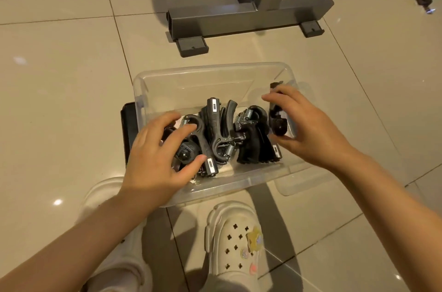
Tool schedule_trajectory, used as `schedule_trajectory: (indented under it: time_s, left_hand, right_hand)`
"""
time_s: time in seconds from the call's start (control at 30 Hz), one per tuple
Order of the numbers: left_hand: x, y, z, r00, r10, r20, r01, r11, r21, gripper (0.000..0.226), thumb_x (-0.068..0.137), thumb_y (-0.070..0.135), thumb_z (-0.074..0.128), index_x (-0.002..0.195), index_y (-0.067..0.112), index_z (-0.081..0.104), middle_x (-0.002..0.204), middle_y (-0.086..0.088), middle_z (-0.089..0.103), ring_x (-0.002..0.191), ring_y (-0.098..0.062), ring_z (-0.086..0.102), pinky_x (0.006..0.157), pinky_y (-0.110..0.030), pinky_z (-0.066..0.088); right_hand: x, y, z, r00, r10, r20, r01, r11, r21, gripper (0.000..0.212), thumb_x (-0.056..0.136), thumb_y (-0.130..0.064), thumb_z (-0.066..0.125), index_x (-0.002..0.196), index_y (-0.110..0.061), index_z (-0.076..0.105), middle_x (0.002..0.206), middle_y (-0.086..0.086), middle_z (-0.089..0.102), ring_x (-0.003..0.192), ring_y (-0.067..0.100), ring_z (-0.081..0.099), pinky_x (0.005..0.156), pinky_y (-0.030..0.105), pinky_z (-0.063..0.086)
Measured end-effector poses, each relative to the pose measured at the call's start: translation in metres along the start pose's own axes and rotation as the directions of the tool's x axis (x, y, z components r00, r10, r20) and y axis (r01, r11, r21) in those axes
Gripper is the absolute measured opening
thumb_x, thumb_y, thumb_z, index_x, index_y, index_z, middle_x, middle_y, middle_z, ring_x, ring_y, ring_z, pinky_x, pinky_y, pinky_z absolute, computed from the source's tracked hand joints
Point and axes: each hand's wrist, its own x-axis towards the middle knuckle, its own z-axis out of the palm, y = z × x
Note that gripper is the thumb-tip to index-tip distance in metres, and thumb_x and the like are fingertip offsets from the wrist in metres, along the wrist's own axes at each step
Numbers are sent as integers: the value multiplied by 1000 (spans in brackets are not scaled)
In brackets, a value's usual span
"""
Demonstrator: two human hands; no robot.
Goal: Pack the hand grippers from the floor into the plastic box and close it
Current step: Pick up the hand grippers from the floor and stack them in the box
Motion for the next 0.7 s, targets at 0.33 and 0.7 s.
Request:
schedule_trajectory:
  time_s: [0.33, 0.7]
  left_hand:
    - [1, -2, 2, 1000, 23, 11, -24, 996, 83, 56, 78, 49, 59, 128, 25, 49, 132, -1, 40, 118, -16, 45, 114, -57, 9]
    - [2, -1, 0, 1000, 9, 23, -10, 998, 66, 61, 80, 52, 55, 134, 26, 45, 131, 2, 40, 116, -14, 47, 115, -56, 9]
  right_hand:
    - [15, 5, 27, 704, -224, 673, 515, 814, -267, 83, 85, 11, 45, 152, -23, 10, 157, 3, 17, 144, 24, 19, 112, 40, 28]
    - [9, 11, 20, 787, -307, 535, 526, 787, -322, 81, 63, 18, 52, 138, -13, 48, 136, 11, 53, 122, 31, 54, 93, 41, 51]
